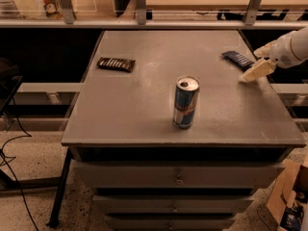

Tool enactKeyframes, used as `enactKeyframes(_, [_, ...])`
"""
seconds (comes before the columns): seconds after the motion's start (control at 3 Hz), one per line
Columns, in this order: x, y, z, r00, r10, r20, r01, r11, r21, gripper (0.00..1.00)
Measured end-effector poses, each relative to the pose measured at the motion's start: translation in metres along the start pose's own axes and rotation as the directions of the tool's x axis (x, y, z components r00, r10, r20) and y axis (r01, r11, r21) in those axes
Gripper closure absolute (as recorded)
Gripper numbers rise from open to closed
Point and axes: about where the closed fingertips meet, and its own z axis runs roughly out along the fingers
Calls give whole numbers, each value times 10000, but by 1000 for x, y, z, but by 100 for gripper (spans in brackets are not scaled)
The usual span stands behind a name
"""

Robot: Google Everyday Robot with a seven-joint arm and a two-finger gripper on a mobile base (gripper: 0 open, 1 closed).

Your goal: Move rxbar blueberry near redbull can

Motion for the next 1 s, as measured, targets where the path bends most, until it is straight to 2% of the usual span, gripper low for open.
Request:
enactKeyframes(0.33, [-1,-1,-1,10000,0,1,0,10000,0,30])
enactKeyframes(0.67, [-1,-1,-1,10000,1,3,-1,10000,0,31])
enactKeyframes(1.0, [-13,-7,-9,9991,99,411,-96,9999,-66,31])
